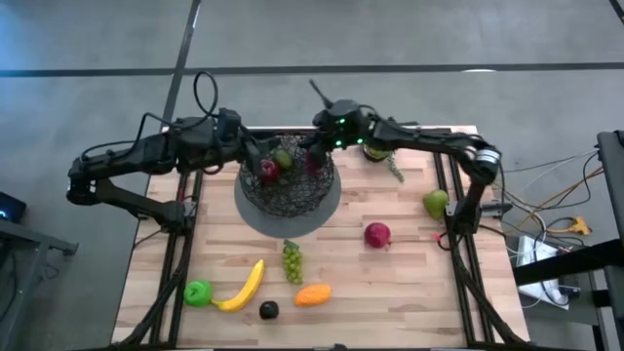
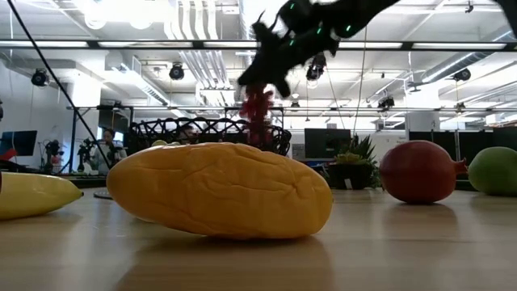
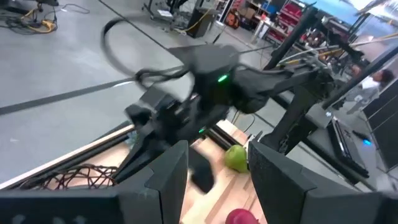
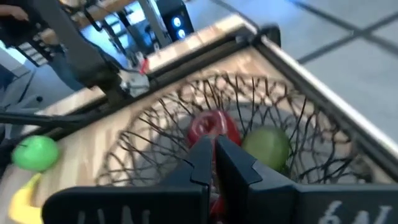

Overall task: Build produce basket
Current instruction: Put the red grapes into the black wire basket, then put the green apple into the black wire basket

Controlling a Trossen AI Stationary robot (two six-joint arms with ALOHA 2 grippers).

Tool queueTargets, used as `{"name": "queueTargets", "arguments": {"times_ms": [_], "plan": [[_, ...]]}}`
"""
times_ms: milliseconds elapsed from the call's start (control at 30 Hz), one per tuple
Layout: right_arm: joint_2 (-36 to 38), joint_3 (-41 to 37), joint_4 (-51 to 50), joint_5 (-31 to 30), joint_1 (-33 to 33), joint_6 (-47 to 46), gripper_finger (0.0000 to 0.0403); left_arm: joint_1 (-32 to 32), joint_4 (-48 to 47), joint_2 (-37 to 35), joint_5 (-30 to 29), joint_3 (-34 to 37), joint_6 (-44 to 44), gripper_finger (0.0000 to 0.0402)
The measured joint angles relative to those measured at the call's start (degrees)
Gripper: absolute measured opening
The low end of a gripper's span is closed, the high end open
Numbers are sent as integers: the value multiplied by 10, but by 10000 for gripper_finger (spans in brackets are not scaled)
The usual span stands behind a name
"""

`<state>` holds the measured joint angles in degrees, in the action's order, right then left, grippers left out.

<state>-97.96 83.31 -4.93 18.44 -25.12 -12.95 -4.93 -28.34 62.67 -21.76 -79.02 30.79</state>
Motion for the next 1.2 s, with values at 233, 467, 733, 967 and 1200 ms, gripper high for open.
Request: {"name": "queueTargets", "arguments": {"times_ms": [233, 467, 733, 967, 1200], "plan": [[-98, 31, 21, -4, -4, -1, 9, 1, -23, 7, -1, 7, 2, 152], [-160, 113, 13, -27, -8, 21, 9, 1, -21, 17, 2, 20, 4, 152], [-214, 235, -108, -82, -14, 118, 24, 2, -21, 16, 4, 32, 19, 152], [-234, 325, -223, -143, -27, 162, 114, 2, -21, 17, 5, 33, 33, 152], [-193, 353, -324, -156, -53, 221, 175, 7, -21, 14, 5, 33, 34, 152]]}}
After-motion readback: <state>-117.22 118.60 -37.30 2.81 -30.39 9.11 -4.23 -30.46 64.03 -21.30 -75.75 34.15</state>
